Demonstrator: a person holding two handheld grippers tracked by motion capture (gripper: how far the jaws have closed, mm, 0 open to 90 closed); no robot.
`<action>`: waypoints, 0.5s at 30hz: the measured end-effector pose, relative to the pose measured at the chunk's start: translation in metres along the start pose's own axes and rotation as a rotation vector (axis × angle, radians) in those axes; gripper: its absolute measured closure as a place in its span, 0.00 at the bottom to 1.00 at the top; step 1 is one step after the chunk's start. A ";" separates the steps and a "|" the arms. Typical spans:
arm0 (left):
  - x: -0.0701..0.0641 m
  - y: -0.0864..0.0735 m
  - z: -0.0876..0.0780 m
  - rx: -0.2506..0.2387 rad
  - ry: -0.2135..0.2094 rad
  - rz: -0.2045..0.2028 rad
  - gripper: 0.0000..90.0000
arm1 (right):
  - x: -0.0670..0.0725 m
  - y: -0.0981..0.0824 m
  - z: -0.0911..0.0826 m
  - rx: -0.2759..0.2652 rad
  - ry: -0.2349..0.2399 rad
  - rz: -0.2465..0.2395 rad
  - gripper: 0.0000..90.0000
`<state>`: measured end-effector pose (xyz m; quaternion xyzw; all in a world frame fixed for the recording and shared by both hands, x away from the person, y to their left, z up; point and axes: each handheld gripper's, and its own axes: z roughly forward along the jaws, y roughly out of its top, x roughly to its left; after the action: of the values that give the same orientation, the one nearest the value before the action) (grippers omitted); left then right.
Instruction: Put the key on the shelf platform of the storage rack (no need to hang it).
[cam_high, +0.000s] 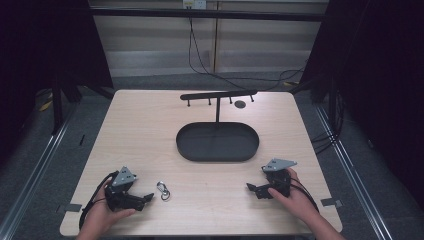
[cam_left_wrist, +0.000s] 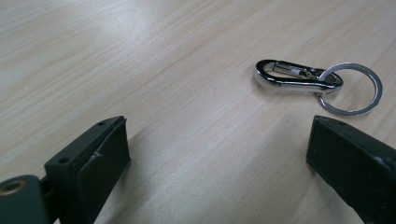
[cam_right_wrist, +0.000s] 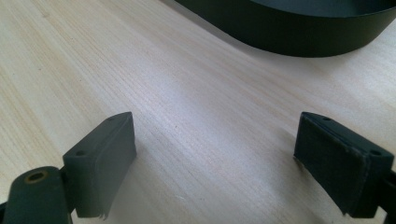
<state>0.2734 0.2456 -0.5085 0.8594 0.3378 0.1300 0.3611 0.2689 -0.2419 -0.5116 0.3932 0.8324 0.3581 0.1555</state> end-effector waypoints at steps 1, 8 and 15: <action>0.000 0.000 0.000 0.002 0.004 0.001 0.06 | 0.000 0.000 0.000 0.000 0.000 0.000 0.13; -0.004 0.009 -0.008 0.099 -0.013 -0.015 0.18 | 0.000 0.000 0.000 0.000 0.000 0.000 0.13; -0.005 0.021 -0.015 0.164 -0.026 -0.056 0.26 | 0.000 0.000 0.000 0.000 0.000 0.002 0.13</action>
<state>0.2729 0.2398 -0.4825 0.8780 0.3663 0.0804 0.2974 0.2689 -0.2418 -0.5116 0.3939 0.8321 0.3583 0.1552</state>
